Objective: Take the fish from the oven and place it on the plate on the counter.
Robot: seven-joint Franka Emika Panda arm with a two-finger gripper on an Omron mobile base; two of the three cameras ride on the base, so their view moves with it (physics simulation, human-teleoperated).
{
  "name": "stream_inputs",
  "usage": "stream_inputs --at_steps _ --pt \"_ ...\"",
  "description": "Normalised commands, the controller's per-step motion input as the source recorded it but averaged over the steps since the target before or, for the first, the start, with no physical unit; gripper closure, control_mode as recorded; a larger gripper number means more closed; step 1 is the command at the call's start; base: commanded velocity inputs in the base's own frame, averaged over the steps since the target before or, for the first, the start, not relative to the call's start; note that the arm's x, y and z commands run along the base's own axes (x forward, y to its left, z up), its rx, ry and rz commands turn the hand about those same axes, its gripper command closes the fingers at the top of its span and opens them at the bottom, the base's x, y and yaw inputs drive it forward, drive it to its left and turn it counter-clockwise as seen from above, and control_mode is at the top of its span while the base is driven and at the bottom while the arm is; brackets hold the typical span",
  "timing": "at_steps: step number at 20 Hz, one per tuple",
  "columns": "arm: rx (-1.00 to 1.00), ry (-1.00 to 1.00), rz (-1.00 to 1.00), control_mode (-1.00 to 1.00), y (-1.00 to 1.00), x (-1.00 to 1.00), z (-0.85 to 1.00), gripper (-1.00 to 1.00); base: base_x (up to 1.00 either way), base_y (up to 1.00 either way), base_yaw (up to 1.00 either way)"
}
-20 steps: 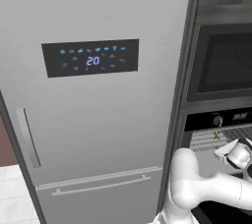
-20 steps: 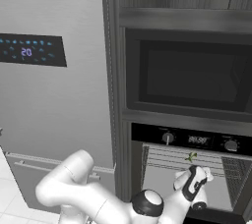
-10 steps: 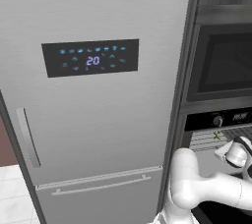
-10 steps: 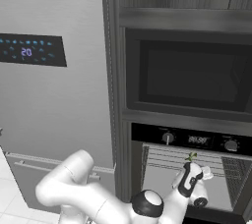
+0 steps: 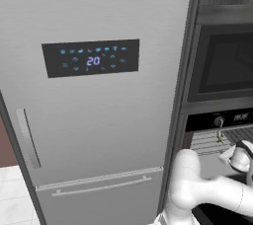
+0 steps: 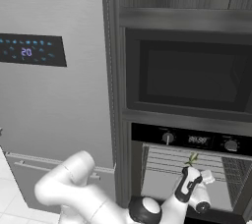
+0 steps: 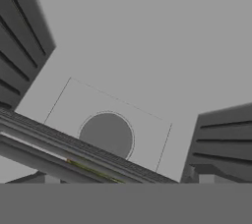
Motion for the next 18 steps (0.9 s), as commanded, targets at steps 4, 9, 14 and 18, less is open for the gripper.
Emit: stream_inputs --at_steps 4,9,14,18 --pt "0.03 0.05 0.01 -1.00 -0.17 -0.63 -0.32 1.00 0.00 0.00 0.00" --pt "0.03 0.08 0.01 -1.00 -0.21 -0.65 -0.36 1.00 0.00 0.00 0.00" --pt "0.02 0.09 0.01 -1.00 -0.22 -0.74 -0.38 1.00 0.00 0.00 0.00" --pt "0.02 0.15 0.00 -1.00 -0.24 -0.87 -0.44 1.00 0.00 0.00 0.00"
